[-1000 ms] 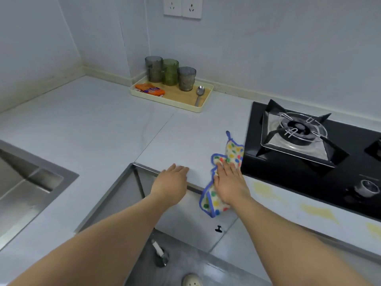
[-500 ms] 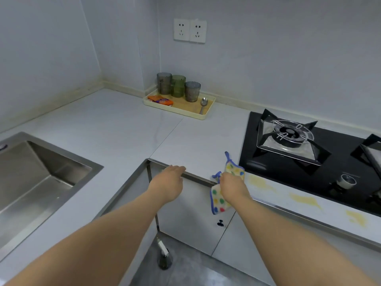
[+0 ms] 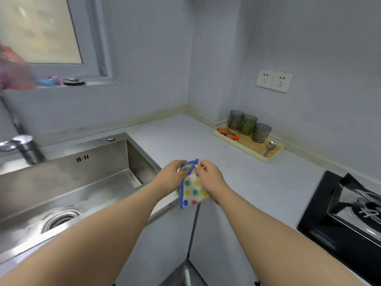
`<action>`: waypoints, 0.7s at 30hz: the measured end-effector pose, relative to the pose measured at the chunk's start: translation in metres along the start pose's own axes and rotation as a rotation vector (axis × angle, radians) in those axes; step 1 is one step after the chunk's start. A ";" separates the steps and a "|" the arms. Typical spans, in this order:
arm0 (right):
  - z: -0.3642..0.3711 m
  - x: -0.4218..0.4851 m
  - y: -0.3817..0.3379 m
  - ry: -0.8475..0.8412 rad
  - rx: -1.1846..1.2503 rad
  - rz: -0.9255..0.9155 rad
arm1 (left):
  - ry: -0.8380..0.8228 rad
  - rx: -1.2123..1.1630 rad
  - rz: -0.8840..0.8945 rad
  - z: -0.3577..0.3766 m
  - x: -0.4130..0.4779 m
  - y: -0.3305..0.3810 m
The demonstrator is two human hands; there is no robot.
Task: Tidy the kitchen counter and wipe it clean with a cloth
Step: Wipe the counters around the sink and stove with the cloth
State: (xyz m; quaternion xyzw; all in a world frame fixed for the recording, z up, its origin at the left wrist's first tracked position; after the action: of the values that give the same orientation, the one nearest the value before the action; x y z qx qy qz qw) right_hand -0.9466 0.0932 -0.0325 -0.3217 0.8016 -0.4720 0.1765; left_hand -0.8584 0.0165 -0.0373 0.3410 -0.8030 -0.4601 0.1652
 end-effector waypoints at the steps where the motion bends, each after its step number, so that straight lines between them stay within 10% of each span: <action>1: 0.019 0.002 -0.014 -0.048 0.043 -0.011 | 0.021 -0.081 -0.057 -0.017 -0.002 -0.010; 11: 0.213 0.003 -0.140 -0.213 0.499 0.040 | 0.099 -0.627 -0.565 -0.177 -0.050 -0.142; 21: 0.409 -0.055 -0.199 -0.511 0.620 0.225 | 0.438 -0.833 -0.584 -0.317 -0.060 -0.247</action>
State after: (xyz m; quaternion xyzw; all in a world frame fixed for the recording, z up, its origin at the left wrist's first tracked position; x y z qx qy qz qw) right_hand -0.5973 -0.2015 -0.0619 -0.2706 0.5820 -0.5738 0.5087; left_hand -0.5346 -0.2254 -0.0786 0.5430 -0.3723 -0.6836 0.3149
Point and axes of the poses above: each hand's wrist, its own x-axis towards the middle knuckle, its own z-axis out of the palm, y = z × x, the point moved 10 cm from there along x, towards the middle knuckle, and after that the axes turned 5 degrees about y, right-handed, at the moved point
